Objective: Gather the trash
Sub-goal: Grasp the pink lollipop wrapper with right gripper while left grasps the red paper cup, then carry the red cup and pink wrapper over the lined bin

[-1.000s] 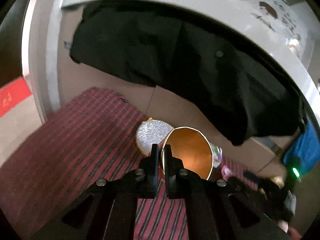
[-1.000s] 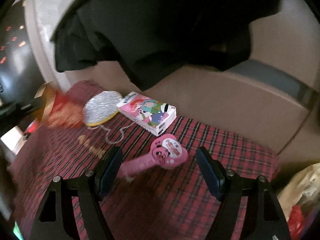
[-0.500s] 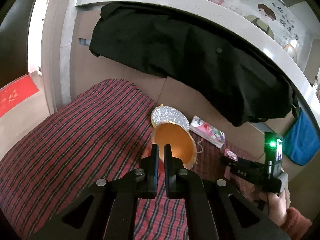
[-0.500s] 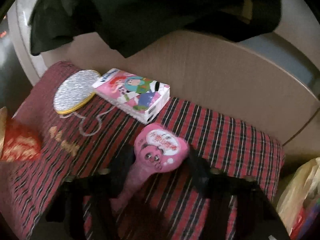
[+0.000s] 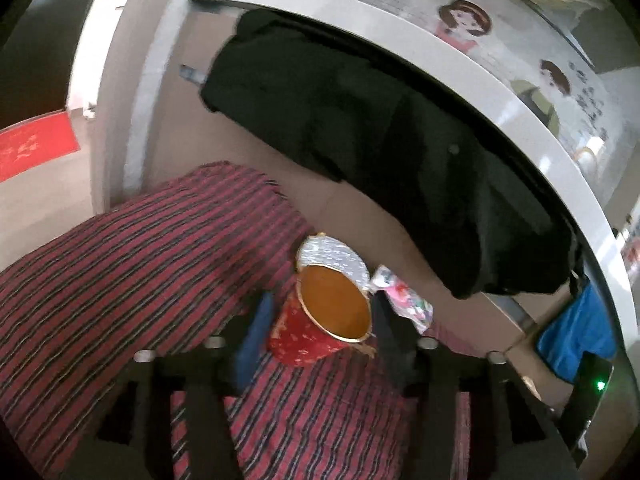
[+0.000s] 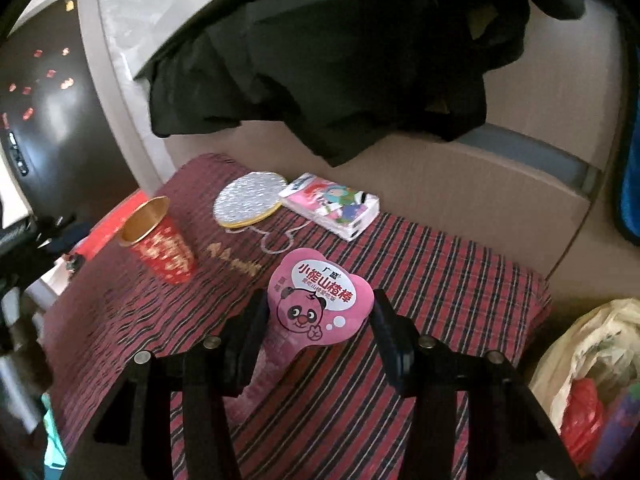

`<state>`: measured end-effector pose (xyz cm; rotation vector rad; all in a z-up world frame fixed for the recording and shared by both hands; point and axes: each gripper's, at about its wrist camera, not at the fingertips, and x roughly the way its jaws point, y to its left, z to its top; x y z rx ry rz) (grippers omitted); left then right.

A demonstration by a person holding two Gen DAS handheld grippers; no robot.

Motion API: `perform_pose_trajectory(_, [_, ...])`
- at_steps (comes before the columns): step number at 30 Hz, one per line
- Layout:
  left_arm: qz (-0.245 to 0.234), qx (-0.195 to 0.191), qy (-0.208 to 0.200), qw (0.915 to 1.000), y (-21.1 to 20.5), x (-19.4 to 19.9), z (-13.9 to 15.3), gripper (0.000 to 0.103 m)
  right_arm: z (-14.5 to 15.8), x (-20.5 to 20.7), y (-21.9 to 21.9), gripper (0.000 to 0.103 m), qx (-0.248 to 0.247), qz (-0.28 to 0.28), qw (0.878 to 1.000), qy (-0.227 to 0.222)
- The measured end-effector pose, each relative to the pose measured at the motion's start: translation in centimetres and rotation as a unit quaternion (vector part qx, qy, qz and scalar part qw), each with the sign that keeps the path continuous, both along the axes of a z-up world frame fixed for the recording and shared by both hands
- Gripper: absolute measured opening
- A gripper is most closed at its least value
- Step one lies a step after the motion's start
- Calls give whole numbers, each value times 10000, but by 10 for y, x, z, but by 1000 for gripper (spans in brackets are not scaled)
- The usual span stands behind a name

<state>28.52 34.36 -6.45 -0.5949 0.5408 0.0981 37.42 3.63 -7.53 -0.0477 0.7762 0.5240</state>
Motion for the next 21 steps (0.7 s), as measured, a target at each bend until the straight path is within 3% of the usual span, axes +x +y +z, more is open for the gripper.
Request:
perform_pose_trajectory(3, [-251, 187, 190, 9993, -14, 11, -9, 59, -9, -1, 1, 48, 33, 53, 10000, 25])
perform_pose_trajectory(7, [236, 493, 662, 9963, -13, 37, -22, 59, -24, -1, 1, 48, 0, 87, 9999, 144])
perform_pose_trajectory(10, [482, 339, 1182, 9912, -2, 55, -41, 56, -30, -4, -3, 48, 80, 84, 9997, 226])
perform_pose_trajectory(13, [547, -24, 1573, 9860, 4, 57, -60, 6, -30, -11, -7, 48, 24, 138, 9998, 134])
perform_pose_trajectory(16, [384, -205, 1381, 9895, -2, 43, -61, 5, -25, -20, -11, 48, -38, 194, 9998, -13])
perform_pose_trajectory(21, [334, 466, 657, 9962, -39, 7, -23, 3, -9, -32, -19, 48, 84, 309, 9991, -279])
